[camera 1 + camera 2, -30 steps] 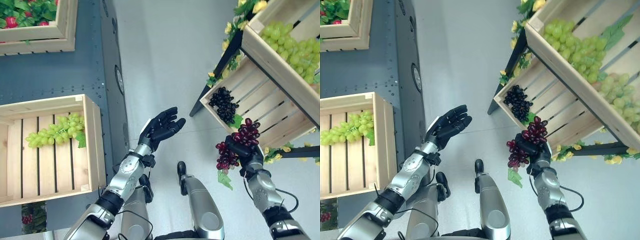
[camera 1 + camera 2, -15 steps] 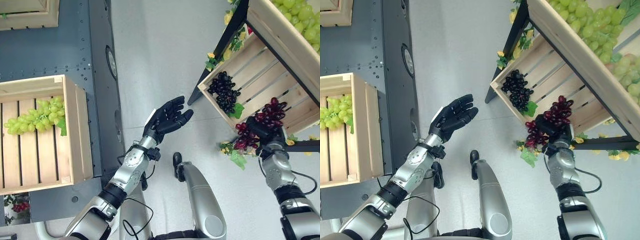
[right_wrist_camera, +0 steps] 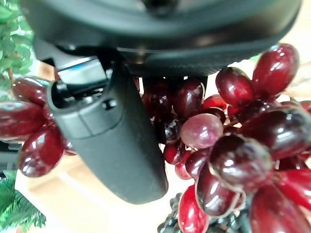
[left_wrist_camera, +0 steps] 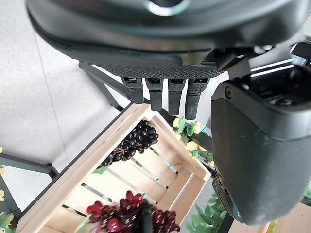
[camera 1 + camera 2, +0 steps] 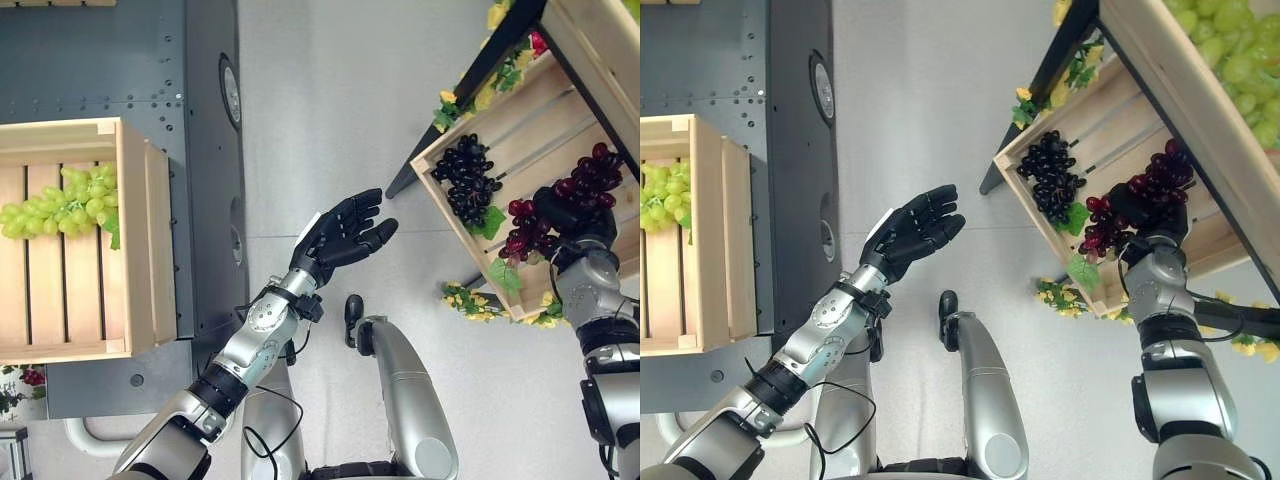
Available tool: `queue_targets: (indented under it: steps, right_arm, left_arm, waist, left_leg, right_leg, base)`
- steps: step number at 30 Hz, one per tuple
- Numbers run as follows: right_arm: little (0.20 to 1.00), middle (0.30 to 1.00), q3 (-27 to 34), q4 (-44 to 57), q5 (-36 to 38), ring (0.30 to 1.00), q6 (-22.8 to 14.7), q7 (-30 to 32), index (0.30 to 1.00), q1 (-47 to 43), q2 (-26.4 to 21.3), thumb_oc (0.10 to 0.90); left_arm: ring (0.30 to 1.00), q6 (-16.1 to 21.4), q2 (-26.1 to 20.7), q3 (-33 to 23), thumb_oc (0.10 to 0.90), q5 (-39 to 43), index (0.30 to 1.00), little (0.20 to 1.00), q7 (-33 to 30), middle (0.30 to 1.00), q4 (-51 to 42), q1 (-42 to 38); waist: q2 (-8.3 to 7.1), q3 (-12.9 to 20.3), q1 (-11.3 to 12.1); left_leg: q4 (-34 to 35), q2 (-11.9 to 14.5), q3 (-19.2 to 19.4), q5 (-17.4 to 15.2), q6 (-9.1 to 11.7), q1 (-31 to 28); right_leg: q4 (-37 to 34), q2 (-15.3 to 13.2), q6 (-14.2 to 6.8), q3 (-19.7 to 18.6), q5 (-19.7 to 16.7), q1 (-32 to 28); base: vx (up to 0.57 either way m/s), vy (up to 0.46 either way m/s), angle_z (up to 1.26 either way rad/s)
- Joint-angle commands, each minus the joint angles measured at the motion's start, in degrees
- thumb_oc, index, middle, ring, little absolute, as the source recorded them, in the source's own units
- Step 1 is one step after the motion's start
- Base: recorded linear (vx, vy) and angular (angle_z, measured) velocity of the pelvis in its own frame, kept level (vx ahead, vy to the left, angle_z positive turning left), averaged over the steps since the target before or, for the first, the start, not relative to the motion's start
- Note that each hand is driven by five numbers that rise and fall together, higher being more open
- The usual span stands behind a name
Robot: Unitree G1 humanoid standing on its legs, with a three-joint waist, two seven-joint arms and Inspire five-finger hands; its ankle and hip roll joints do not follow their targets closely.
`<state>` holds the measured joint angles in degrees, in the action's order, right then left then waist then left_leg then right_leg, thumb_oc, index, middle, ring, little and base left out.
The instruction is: Pick up the fruits from the basket on one side to the basket on the other side
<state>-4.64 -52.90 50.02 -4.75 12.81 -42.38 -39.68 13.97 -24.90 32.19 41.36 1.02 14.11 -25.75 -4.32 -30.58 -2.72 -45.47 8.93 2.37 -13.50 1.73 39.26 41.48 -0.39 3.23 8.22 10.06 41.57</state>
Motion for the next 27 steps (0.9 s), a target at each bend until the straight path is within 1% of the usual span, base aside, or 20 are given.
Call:
queue_targets:
  steps: [1,6,9,13,14,15,18,19,24,27]
  right_arm:
    - [0.300,0.300,1.7,1.1,-0.1,0.300,-2.9,2.8,0.300,-3.2,-10.4,0.400]
    - [0.300,0.300,1.9,0.2,-0.6,0.300,-2.4,2.9,0.300,-3.6,-11.1,0.400]
    - [0.300,0.300,2.0,-0.9,-1.5,0.300,-1.9,3.7,0.300,-4.1,-11.5,0.400]
    - [0.300,0.300,2.3,-2.5,-2.0,0.300,-1.7,5.3,0.300,-4.3,-11.9,0.400]
    - [0.900,0.900,2.6,-2.5,-2.4,0.900,-2.2,6.1,0.900,-4.3,-11.9,0.800]
    - [0.900,0.900,2.6,-2.4,-2.4,0.900,-2.1,6.3,0.900,-4.3,-11.9,0.800]
    - [0.900,0.900,2.6,-2.2,-4.1,0.900,-0.3,10.6,0.900,-5.2,-12.0,0.800]
    - [0.900,0.900,2.5,-3.5,-5.9,0.900,0.4,13.0,0.900,-5.7,-12.5,0.800]
    - [0.900,0.900,1.8,-4.8,-6.8,0.900,1.2,14.7,0.900,-7.1,-12.9,0.800]
    - [0.900,0.900,1.1,-5.5,-7.5,0.900,1.7,17.4,0.900,-8.2,-13.0,0.800]
  left_arm:
    - [0.900,3.9,0.5,1.0,0.800,0.5,0.900,0.900,1.8,0.900,-10.7,-0.9]
    - [0.900,4.2,-0.1,1.0,0.800,0.8,0.900,0.900,1.5,0.900,-10.8,-0.7]
    - [0.900,4.6,-0.3,0.8,0.800,1.5,0.900,0.900,1.8,0.900,-10.7,-0.8]
    - [0.900,4.3,-0.2,0.9,0.800,1.9,0.900,0.900,1.4,0.900,-10.7,-0.9]
    - [0.900,3.8,-0.2,0.8,0.800,1.8,0.900,0.900,1.2,0.900,-10.8,-0.9]
    - [0.900,3.7,-0.2,0.9,0.800,1.9,0.900,0.900,1.2,0.900,-10.9,-0.9]
    - [0.900,3.6,-0.2,1.3,0.800,2.3,0.900,0.900,1.3,0.900,-10.9,-0.9]
    - [0.900,3.6,-0.2,1.6,0.800,2.5,0.900,0.900,1.4,0.900,-11.2,-0.8]
    - [0.900,4.2,0.3,2.6,0.800,3.1,0.900,0.900,1.4,0.900,-11.2,-1.0]
    - [0.900,4.7,0.6,3.2,0.800,3.1,0.900,0.900,1.9,0.900,-10.9,-1.3]
  waist:
    - [0.04,0.8,0.2]
    - [-0.02,0.8,0.2]
    - [0.16,0.8,0.3]
    - [0.41,0.8,0.3]
    - [0.52,0.8,0.2]
    - [0.53,0.8,0.2]
    - [0.73,0.8,0.2]
    - [0.97,0.8,0.2]
    - [1.59,0.8,0.3]
    - [1.93,0.8,0.2]
  left_leg:
    - [-6.5,-3.6,5.5,-0.9,-3.8,0.0]
    - [-6.7,-3.6,5.4,-1.7,-4.0,-0.2]
    - [-6.7,-3.7,5.6,-2.1,-4.2,-0.4]
    - [-6.7,-3.8,5.7,-2.2,-4.3,-0.5]
    - [-6.9,-3.9,5.6,-2.3,-4.3,-0.4]
    - [-6.9,-3.9,5.6,-2.3,-4.3,-0.4]
    - [-6.9,-4.0,5.8,-2.6,-4.4,-0.2]
    - [-6.5,-4.1,5.9,-2.6,-4.4,-0.3]
    - [-5.6,-4.2,6.5,-2.3,-4.5,-0.4]
    - [-4.4,-4.4,6.9,-2.1,-4.5,-0.8]
  right_leg:
    - [-3.2,0.7,-0.8,0.3,-3.1,-5.5]
    - [-2.8,0.5,-1.0,0.2,-2.8,-5.5]
    - [-2.5,0.3,-1.1,0.1,-2.7,-5.5]
    - [-2.2,0.2,-1.0,0.0,-2.5,-5.3]
    - [-2.0,0.3,-1.0,-0.1,-2.4,-5.2]
    - [-2.0,0.3,-1.0,-0.1,-2.4,-5.2]
    - [-1.6,0.0,-1.0,-0.1,-2.3,-4.8]
    - [-1.6,0.0,-1.0,-0.1,-2.2,-4.6]
    - [-1.9,-0.4,-0.9,-0.1,-2.1,-4.3]
    - [-2.3,-0.5,-0.9,-0.2,-2.0,-4.3]
  base:
    - [0.00,0.000,0.00]
    - [0.03,0.016,0.05]
    - [0.00,0.000,0.00]
    - [0.00,0.000,0.00]
    - [0.00,0.000,0.00]
    - [0.00,0.000,0.00]
    - [0.00,0.000,0.00]
    - [0.00,0.000,0.00]
    - [0.00,0.005,-0.01]
    - [-0.02,0.005,-0.05]
